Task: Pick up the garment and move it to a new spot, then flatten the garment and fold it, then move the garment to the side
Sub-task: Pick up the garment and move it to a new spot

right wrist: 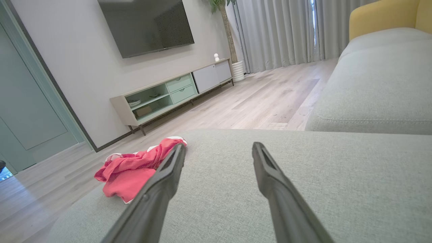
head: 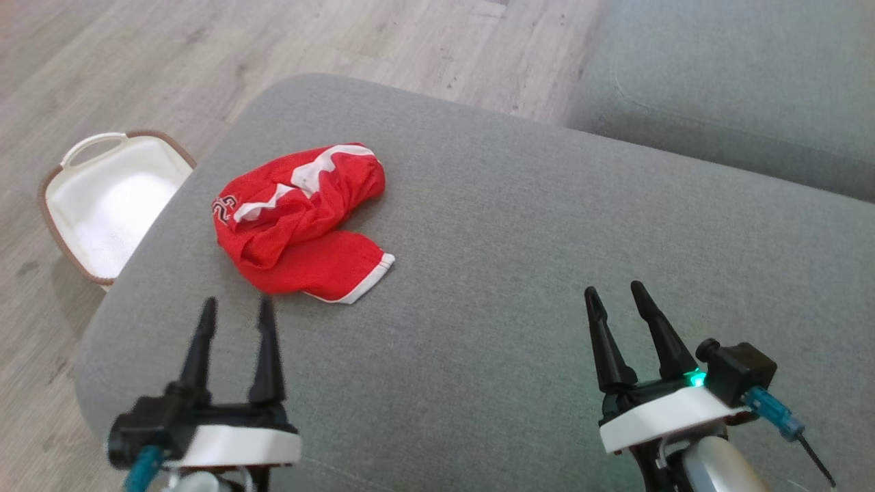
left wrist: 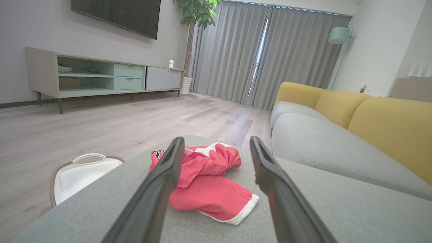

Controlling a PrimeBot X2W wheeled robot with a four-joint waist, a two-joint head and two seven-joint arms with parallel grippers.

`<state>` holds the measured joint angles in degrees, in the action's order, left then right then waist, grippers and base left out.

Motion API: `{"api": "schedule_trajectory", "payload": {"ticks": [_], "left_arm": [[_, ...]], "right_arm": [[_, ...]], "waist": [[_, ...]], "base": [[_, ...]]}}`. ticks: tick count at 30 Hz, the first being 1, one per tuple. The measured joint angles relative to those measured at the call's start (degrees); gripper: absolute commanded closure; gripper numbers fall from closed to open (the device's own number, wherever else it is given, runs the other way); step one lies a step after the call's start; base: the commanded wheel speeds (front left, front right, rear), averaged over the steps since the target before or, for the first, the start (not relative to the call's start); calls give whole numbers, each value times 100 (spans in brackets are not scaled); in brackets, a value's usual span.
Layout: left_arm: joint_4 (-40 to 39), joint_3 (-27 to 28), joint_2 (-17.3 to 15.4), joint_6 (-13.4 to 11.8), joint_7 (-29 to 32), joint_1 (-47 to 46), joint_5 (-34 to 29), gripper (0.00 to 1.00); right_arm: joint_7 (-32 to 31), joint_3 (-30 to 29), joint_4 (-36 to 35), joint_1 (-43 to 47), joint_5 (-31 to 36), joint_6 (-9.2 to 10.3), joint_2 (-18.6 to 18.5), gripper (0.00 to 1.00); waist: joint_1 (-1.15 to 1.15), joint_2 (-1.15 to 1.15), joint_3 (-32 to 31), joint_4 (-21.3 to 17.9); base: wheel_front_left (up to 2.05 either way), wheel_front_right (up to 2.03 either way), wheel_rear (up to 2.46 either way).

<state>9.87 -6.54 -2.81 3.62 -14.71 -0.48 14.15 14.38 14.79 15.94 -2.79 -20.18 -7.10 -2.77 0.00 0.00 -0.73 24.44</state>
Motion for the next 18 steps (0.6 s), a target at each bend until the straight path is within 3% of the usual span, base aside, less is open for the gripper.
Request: {"api": "schedule_trajectory", "payload": {"ticks": [8, 12, 18], "left_arm": [[81, 709, -96, 130, 0, -373, -46, 0], [670, 871, -499, 153, 101, -1085, -115, 0], [1678, 705, -1283, 282, 1110, -2178, -388, 0]], "right_arm": [[0, -224, -23, -76, 123, 0, 0, 0], [-3, -433, -137, -360, 382, 0, -1, 0], [-237, -715, -552, -634, 704, 0, -2, 0]], "waist": [[0, 0, 366, -212], [1, 0, 681, -342], [2, 0, 1205, -503]], "base": [[0, 0, 0], [0, 0, 0], [0, 0, 0]]}}
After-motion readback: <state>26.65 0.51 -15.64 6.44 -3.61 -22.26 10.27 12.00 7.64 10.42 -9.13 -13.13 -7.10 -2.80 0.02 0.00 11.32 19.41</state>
